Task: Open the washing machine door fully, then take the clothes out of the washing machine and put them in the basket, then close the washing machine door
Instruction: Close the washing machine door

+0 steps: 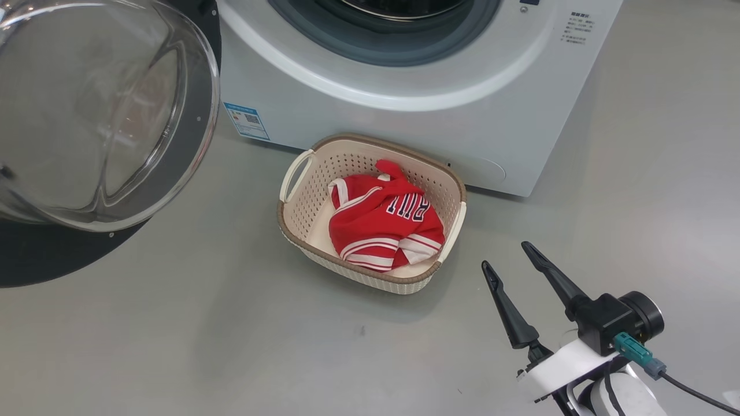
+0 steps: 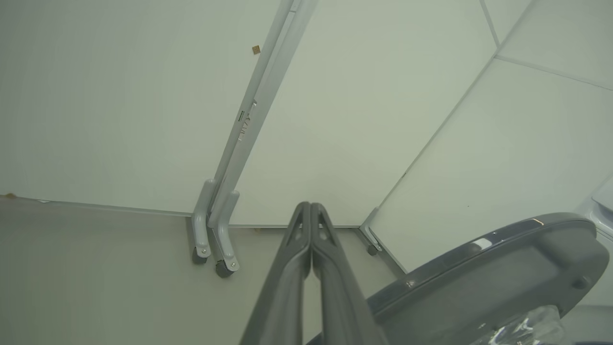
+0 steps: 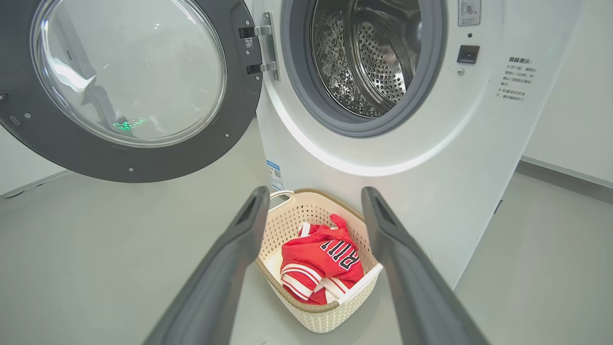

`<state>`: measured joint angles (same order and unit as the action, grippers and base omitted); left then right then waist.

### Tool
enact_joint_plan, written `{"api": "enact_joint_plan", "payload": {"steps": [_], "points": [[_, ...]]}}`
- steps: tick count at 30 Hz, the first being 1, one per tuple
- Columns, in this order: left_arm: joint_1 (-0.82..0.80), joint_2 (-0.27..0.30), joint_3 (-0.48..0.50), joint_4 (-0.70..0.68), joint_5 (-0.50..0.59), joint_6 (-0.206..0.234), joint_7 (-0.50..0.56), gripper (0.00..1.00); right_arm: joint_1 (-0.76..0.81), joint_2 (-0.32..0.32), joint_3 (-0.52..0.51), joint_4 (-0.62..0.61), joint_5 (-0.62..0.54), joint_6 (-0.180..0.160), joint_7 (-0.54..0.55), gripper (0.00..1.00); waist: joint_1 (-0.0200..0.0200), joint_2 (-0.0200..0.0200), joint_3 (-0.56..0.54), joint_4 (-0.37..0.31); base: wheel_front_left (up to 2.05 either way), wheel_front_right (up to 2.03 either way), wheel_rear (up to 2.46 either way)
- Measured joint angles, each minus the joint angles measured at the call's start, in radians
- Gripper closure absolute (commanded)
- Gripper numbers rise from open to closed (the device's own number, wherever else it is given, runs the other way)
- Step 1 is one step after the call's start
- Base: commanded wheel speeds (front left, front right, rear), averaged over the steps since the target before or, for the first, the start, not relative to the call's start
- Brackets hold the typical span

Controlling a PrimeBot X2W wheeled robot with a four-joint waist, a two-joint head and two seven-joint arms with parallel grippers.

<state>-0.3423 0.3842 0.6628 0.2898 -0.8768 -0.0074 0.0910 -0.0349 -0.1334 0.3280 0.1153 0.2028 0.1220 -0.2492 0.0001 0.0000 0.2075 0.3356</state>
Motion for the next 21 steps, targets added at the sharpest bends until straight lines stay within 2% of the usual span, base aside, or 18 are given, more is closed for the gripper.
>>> {"api": "enact_joint_plan", "payload": {"steps": [3,8,15,21], "points": [[-0.041,-0.003,0.029,0.056,-0.073,0.023,0.052,1.0,-0.008,-0.01,-0.003,-0.005,-0.003,0.0,0.0,0.0,0.0,0.0,0.019,-0.011,0.0,0.0,0.0],[-0.124,-0.023,0.139,0.153,-0.212,0.087,0.108,1.0,-0.035,-0.015,-0.002,-0.01,-0.003,0.0,0.0,0.0,0.0,0.0,0.042,-0.036,0.0,0.0,0.0],[-0.204,-0.03,0.162,0.224,-0.303,0.106,0.199,1.0,-0.037,-0.017,-0.013,-0.012,-0.003,0.0,0.0,0.0,0.0,0.0,0.056,-0.058,0.0,0.0,0.0],[-0.282,-0.033,0.251,0.305,-0.375,0.127,0.225,1.0,-0.037,-0.022,-0.017,-0.014,-0.002,0.0,0.0,0.0,0.0,0.0,0.059,-0.063,0.0,0.0,0.0]]}}
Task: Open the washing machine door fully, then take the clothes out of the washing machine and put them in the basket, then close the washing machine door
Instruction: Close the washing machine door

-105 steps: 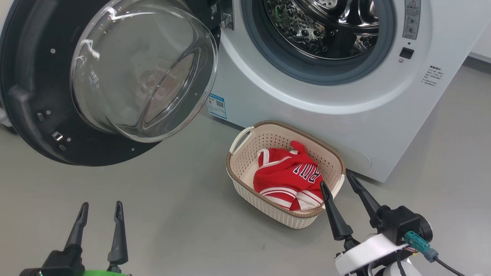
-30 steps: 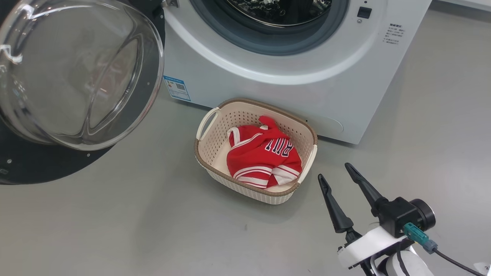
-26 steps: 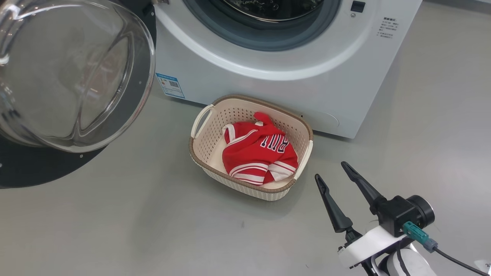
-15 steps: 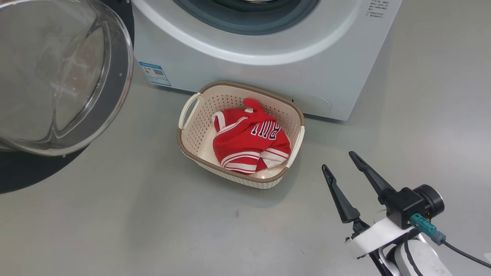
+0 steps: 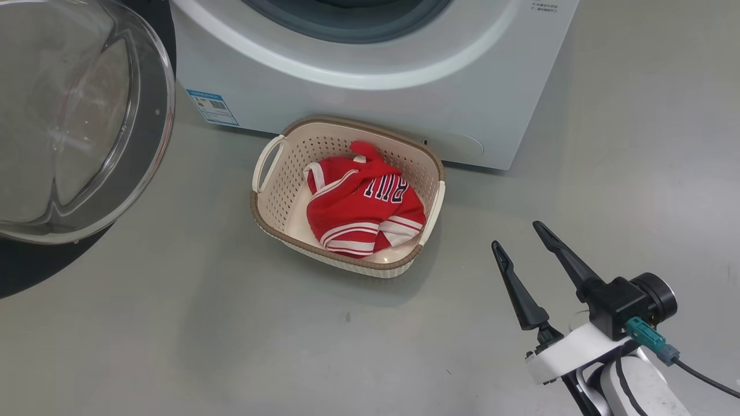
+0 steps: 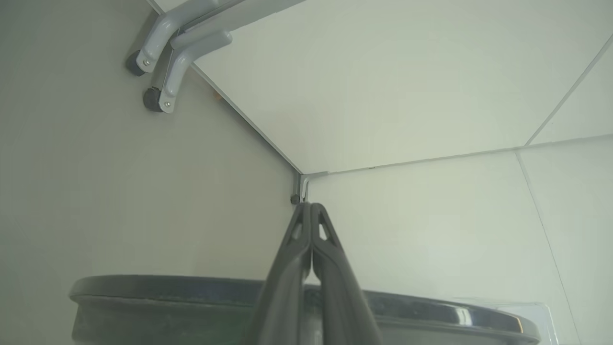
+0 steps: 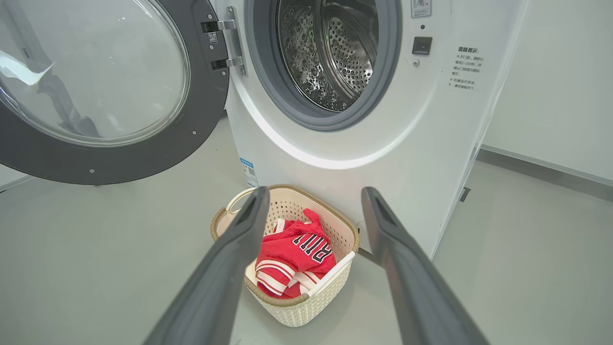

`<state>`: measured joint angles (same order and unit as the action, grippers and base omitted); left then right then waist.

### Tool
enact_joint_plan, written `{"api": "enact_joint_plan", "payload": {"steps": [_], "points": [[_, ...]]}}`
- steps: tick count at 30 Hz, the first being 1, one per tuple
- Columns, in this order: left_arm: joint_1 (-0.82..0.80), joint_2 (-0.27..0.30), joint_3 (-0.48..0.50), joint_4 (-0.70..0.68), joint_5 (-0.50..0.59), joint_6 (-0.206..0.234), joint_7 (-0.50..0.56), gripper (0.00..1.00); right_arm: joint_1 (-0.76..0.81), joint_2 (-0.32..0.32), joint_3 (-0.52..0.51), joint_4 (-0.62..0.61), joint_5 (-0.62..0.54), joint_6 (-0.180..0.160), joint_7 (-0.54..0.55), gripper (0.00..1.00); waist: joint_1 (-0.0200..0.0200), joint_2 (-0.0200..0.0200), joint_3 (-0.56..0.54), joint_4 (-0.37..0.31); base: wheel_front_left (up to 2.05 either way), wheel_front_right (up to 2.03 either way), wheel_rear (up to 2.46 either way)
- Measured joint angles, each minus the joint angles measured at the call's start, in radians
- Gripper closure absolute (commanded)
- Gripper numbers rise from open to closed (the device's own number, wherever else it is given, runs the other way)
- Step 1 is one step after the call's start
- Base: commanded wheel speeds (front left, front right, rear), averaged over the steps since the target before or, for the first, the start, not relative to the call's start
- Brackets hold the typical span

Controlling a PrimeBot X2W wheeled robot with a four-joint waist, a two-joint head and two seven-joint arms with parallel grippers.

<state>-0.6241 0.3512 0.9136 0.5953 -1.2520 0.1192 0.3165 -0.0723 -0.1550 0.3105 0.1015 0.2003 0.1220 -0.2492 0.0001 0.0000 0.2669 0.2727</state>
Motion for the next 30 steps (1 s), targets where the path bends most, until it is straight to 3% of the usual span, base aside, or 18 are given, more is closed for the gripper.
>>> {"api": "enact_joint_plan", "payload": {"steps": [5,14,30], "points": [[-0.039,0.013,0.019,0.053,-0.024,0.0,0.027,1.0,0.0,-0.003,0.0,-0.004,0.0,0.0,0.0,0.0,0.0,0.0,0.003,-0.003,0.0,0.0,0.0],[-0.06,0.035,-0.017,0.167,0.026,0.008,0.049,1.0,-0.001,-0.01,0.014,-0.012,0.002,0.0,0.0,0.0,0.0,0.0,0.013,-0.001,0.0,0.0,0.0],[-0.084,0.086,-0.099,0.205,0.058,0.008,0.172,1.0,-0.012,-0.017,0.002,-0.019,0.004,0.0,0.0,0.0,0.0,0.0,0.024,0.001,0.0,0.0,0.0]]}}
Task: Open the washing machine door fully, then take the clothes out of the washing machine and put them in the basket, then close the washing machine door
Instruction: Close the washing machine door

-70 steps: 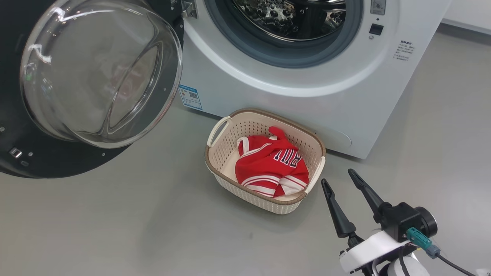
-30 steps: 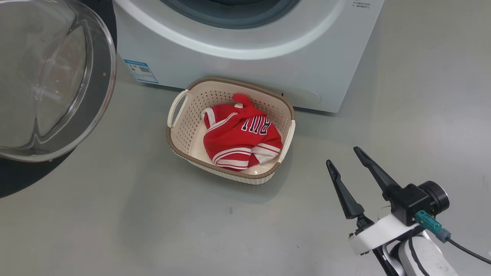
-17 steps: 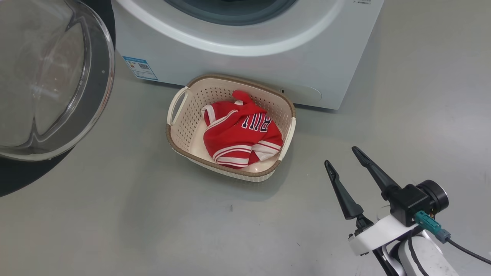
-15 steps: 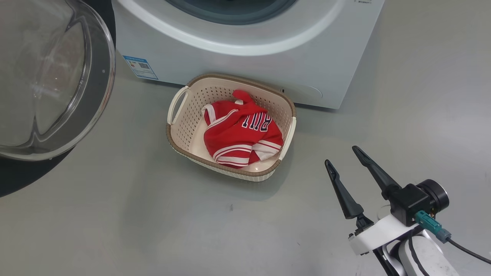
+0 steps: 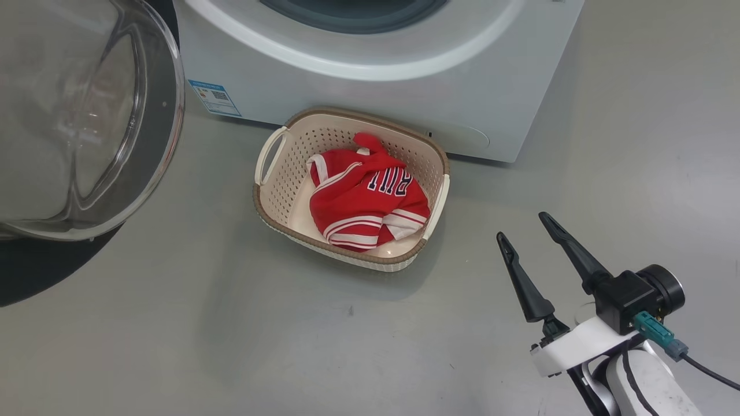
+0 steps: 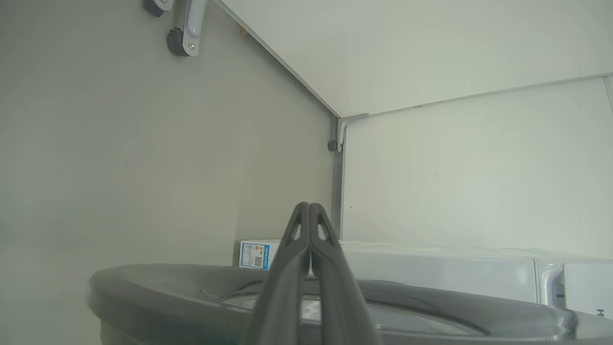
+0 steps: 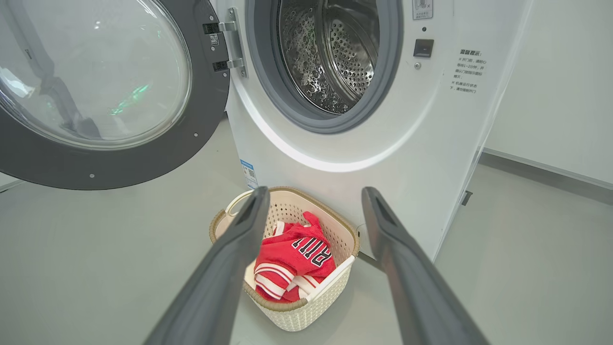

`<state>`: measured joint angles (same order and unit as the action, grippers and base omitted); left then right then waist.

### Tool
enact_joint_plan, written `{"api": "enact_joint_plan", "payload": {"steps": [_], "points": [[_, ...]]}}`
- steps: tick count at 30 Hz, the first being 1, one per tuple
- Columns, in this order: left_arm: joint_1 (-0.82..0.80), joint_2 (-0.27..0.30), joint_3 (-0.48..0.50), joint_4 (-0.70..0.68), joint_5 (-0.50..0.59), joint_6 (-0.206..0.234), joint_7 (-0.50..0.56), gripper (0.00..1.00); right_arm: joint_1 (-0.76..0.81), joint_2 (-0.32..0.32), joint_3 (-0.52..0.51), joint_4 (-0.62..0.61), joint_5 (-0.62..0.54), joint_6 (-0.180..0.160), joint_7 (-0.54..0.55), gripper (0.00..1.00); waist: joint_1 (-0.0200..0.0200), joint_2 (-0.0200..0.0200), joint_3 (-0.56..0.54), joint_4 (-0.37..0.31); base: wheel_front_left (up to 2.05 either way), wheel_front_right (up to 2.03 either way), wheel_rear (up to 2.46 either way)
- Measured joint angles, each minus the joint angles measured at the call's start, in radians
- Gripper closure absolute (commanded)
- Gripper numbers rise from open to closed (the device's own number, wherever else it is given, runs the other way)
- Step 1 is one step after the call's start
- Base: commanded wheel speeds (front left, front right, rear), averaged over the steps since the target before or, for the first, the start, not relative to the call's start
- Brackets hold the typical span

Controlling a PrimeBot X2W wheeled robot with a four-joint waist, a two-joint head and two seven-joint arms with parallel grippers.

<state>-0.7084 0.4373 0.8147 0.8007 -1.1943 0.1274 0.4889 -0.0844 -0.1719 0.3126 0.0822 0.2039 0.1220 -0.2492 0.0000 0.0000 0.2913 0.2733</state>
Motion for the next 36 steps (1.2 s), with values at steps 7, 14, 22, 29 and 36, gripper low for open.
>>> {"api": "enact_joint_plan", "payload": {"steps": [7,14,22,29,36], "points": [[0.0,-0.024,-0.012,0.001,-0.012,-0.001,0.062,1.0,-0.001,0.007,-0.004,0.001,0.007,0.0,0.0,0.0,0.0,0.0,-0.021,0.008,0.0,0.0,0.0],[0.011,-0.045,-0.026,-0.009,-0.025,-0.025,0.128,1.0,-0.001,0.019,-0.002,0.01,0.007,0.0,0.0,0.0,0.0,0.0,-0.052,0.016,0.0,0.0,0.0],[0.059,-0.086,-0.01,-0.066,-0.084,-0.068,0.211,1.0,-0.001,0.037,-0.002,0.011,0.011,0.0,0.0,0.0,0.0,0.0,-0.077,0.017,0.0,0.0,0.0],[0.086,-0.134,-0.011,-0.116,-0.11,-0.089,0.272,1.0,0.002,0.041,-0.007,0.012,0.016,0.0,0.0,0.0,0.0,0.0,-0.086,0.019,0.0,0.0,0.0],[0.139,-0.174,-0.031,-0.174,-0.128,-0.097,0.317,1.0,0.005,0.046,-0.011,0.013,0.016,0.0,0.0,0.0,0.0,0.0,-0.093,0.022,0.0,0.0,0.0]]}}
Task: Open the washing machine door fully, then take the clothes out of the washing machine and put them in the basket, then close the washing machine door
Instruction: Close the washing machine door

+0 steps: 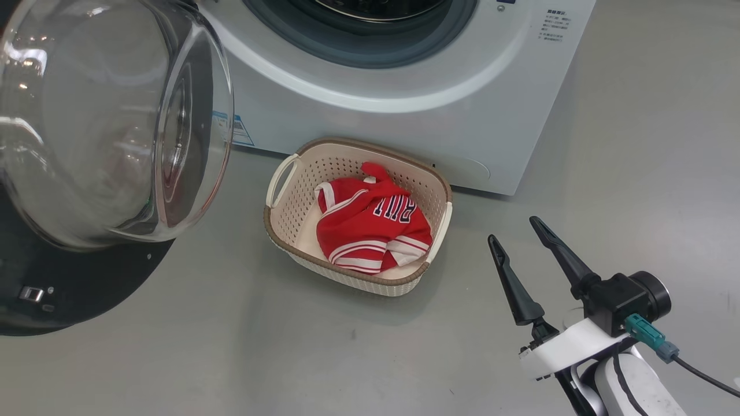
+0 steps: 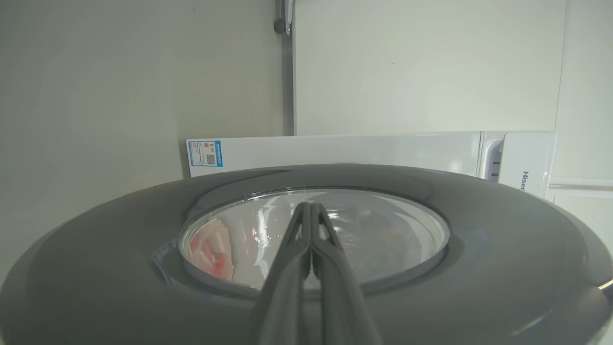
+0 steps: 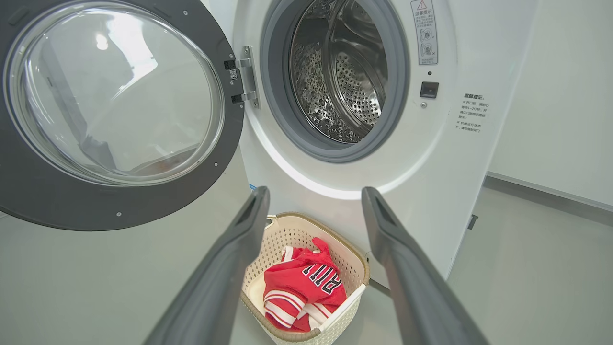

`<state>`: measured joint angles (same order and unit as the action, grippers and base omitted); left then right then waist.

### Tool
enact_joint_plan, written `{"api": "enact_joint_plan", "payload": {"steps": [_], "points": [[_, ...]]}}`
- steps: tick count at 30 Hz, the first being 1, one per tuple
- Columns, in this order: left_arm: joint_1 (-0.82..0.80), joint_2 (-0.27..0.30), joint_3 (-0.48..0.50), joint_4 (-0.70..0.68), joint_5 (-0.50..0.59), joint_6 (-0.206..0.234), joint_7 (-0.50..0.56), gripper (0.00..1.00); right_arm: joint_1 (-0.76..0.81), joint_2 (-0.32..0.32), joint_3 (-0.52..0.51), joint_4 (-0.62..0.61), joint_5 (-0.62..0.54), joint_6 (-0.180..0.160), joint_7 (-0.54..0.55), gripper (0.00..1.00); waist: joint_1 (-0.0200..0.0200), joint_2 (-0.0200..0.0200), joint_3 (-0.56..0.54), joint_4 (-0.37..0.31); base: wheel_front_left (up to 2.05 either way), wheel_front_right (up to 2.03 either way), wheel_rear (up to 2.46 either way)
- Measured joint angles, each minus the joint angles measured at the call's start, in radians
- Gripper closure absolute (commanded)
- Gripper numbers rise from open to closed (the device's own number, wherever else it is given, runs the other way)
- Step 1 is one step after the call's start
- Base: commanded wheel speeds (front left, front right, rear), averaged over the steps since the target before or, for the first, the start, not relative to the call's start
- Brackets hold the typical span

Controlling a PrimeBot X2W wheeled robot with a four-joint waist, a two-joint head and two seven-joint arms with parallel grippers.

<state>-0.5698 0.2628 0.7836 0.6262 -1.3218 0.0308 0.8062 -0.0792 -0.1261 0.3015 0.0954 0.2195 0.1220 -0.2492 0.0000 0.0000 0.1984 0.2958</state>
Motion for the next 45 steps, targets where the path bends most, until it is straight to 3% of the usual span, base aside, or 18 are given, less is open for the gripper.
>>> {"api": "enact_joint_plan", "payload": {"steps": [23,45], "points": [[0.13,-0.218,-0.108,-0.288,-0.034,-0.008,0.156,1.0,0.026,0.026,-0.007,0.014,0.002,0.0,0.0,0.0,0.0,0.0,-0.045,0.012,0.0,0.0,0.0],[0.297,-0.246,-0.255,-0.575,-0.091,0.072,0.223,1.0,0.029,0.047,0.004,0.015,0.009,0.0,0.0,0.0,0.0,0.0,-0.066,0.013,0.0,0.0,0.0]]}}
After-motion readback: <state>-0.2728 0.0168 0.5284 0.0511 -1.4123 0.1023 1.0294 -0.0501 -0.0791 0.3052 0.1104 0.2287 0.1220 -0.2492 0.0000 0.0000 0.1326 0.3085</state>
